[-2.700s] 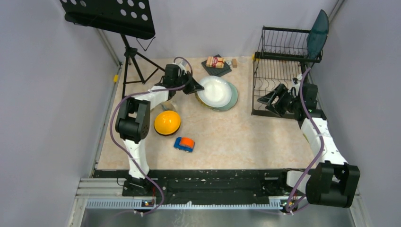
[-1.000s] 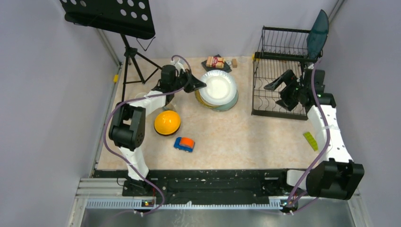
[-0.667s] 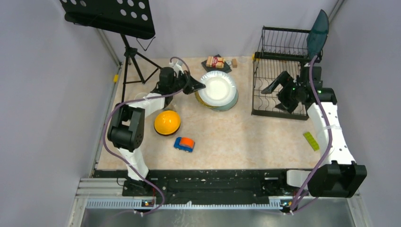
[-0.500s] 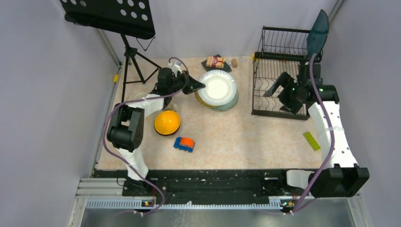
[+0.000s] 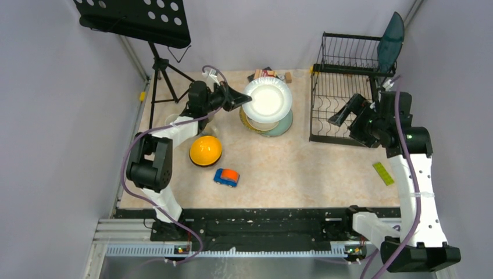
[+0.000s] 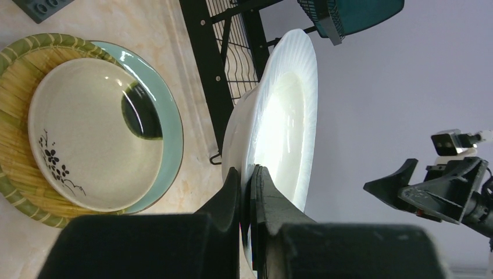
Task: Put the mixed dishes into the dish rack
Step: Pick up the plate at the center of the board, then insert the plate into the dish rack.
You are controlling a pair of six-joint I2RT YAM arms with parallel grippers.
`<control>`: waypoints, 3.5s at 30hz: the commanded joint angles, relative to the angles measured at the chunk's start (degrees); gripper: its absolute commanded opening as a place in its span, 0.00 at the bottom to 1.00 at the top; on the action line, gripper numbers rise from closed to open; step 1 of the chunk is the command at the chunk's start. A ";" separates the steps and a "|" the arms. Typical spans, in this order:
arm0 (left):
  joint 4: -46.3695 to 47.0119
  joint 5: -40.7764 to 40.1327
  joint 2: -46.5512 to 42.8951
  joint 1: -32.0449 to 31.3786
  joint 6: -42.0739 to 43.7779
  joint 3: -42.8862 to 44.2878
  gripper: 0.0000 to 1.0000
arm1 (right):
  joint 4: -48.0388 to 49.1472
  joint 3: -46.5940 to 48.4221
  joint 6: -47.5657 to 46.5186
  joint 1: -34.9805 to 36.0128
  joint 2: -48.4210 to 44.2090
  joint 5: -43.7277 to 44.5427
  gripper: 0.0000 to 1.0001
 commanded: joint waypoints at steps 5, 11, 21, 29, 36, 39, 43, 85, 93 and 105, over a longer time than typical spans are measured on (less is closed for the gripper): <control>4.31 0.00 -6.26 0.28 1.58 1.86 0.00 | 20.48 -3.39 4.26 0.32 3.08 -14.78 0.99; 3.87 -1.88 -6.34 0.37 0.69 5.64 0.00 | 37.00 -6.94 7.68 0.32 4.55 -20.69 0.99; 5.76 -3.30 -7.83 0.30 1.02 3.58 0.00 | 51.96 -16.00 8.10 0.36 7.73 -29.32 0.99; 8.77 -0.30 -5.69 -1.18 -0.42 2.50 0.00 | 63.91 -23.58 9.22 2.79 7.34 -34.33 0.99; 15.72 4.68 0.29 -2.61 -11.97 8.22 0.00 | 69.34 -22.71 10.09 6.55 15.02 -32.68 0.99; 23.24 6.48 3.17 -2.53 -21.24 8.75 0.00 | 72.35 -21.46 11.14 7.27 16.97 -30.15 0.99; 23.63 6.40 3.47 -3.08 -24.35 8.78 0.00 | 71.97 -17.67 11.13 8.15 19.94 -29.48 0.99; 20.43 6.24 1.62 -4.70 -22.86 6.27 0.00 | 87.67 -19.74 25.23 13.29 20.69 -26.80 0.63; 20.45 6.26 1.66 -4.67 -22.86 6.39 0.00 | 88.72 -20.48 26.72 13.30 19.80 -27.45 0.80; 20.75 6.87 2.43 -4.55 -22.92 6.18 0.00 | 84.34 -18.40 23.07 13.27 19.37 -27.22 0.40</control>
